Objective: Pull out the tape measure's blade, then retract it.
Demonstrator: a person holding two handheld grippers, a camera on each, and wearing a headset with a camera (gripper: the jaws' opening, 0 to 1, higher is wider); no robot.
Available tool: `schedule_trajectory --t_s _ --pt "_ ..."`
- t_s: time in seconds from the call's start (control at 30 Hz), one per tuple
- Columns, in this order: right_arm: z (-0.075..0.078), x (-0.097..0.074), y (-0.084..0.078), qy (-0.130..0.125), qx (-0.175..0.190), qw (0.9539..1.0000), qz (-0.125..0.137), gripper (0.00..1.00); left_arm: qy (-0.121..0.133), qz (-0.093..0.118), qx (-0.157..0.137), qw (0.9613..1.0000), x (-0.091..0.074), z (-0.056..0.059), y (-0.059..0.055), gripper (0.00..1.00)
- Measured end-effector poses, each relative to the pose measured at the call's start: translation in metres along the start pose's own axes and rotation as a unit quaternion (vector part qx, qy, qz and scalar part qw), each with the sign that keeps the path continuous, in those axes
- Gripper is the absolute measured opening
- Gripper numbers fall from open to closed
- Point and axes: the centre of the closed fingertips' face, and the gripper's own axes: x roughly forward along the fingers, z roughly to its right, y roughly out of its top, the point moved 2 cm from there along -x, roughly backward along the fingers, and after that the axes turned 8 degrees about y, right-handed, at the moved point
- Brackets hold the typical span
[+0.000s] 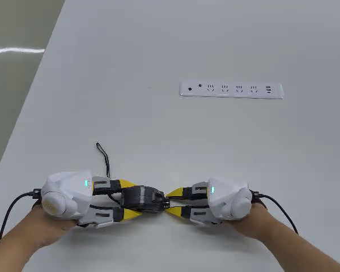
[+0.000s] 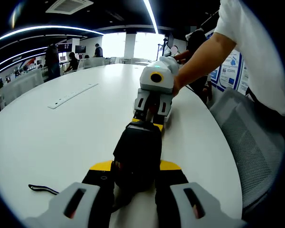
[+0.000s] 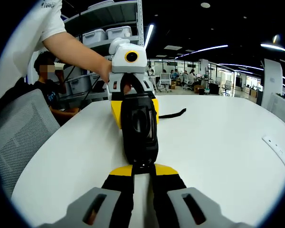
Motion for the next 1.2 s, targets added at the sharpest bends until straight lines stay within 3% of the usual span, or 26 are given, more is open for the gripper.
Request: schedule_trajectory --t_s 0.93,1.2 --pt "-0.001 -0.002 -0.002 0.0 -0.005 1.0 -0.001 0.1 -0.005 0.003 0.006 1.0 0.001 -0.001 0.0 0.28" --pt "-0.001 -0.01 -0.005 -0.004 0.002 1.0 0.002 0.09 -0.005 0.004 0.005 1.0 0.0 0.0 0.001 0.28"
